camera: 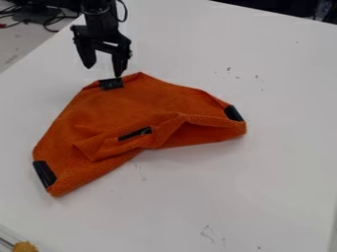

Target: Folding The Cloth to bottom right

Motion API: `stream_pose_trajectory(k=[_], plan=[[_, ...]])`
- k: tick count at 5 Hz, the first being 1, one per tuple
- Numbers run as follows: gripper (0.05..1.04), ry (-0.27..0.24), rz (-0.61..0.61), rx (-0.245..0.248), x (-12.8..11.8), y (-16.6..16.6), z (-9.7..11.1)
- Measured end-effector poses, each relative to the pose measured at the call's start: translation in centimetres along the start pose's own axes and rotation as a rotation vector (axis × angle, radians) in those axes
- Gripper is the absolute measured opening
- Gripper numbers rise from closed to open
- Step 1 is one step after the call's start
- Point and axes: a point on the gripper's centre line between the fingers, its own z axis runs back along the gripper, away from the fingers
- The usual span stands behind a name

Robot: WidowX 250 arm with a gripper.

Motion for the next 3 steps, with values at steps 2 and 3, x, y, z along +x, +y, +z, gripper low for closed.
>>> stream_pose_trajectory(k=[2, 3], plan=[[1.001, 0.036, 0.036, -0.016, -0.7, 0.2, -1.8], [1.001, 0.042, 0.039, -0.006, -0.3, 0.5, -2.4]])
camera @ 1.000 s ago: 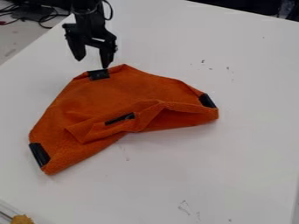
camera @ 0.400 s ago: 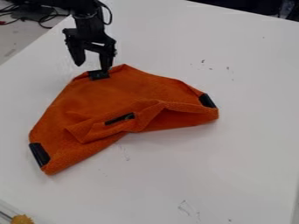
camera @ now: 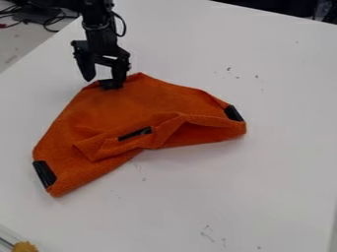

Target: Folding The Cloth to bottom right

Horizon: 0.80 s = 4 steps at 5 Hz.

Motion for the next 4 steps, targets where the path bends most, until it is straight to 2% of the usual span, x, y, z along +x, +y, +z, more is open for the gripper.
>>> stream_pose_trajectory(k=[2, 3, 4], plan=[[1.001, -0.007, -0.007, 0.002, 0.88, 0.21, -0.72], [0.969, -0.012, -0.019, -0.002, 1.15, 0.2, -0.88], [0.713, -0.011, -0.027, -0.006, 1.05, 0.04, -0.97]])
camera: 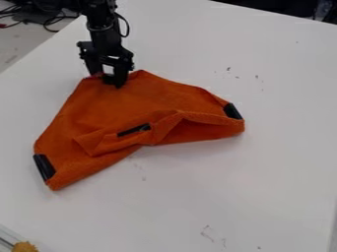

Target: Folding The Cloth to bottom right

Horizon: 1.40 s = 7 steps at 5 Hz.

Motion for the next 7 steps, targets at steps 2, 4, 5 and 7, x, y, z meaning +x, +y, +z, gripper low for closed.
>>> stream_pose_trajectory(k=[2, 4, 5, 7], plan=[[0.31, 0.008, -0.004, 0.046, -0.6, -0.4, 0.9], [0.103, -0.115, 0.024, 0.1, -0.8, -1.7, 5.9], [0.096, -0.184, 0.031, 0.081, -2.5, -3.4, 8.1], [0.096, -0.204, 0.072, -0.02, -7.8, -7.6, 7.9]])
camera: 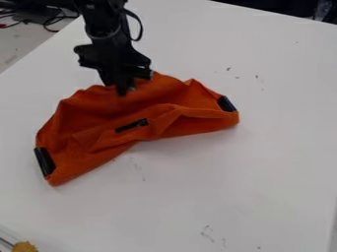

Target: Folding The Cloth to bottom right

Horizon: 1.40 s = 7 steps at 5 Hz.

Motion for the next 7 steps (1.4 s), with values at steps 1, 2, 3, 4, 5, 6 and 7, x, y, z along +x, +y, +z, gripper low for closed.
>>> stream_pose_trajectory(k=[1, 2, 3, 4, 5, 6, 7], plan=[[0.096, -0.026, -0.055, 0.001, -2.5, -1.6, -0.5], [0.118, -0.001, -0.082, -0.021, -3.7, -2.9, -0.8], [0.308, 0.075, -0.06, -0.046, -4.8, -3.7, -0.9], [0.6, 0.16, -0.047, -0.069, -5.5, -4.5, -0.8], [0.897, 0.203, -0.06, -0.066, -5.5, -5.2, -0.3], [1.01, 0.225, -0.079, -0.06, -4.7, -5.8, 0.2], [1.005, 0.244, -0.099, -0.033, -4.5, -6.8, 1.1]])
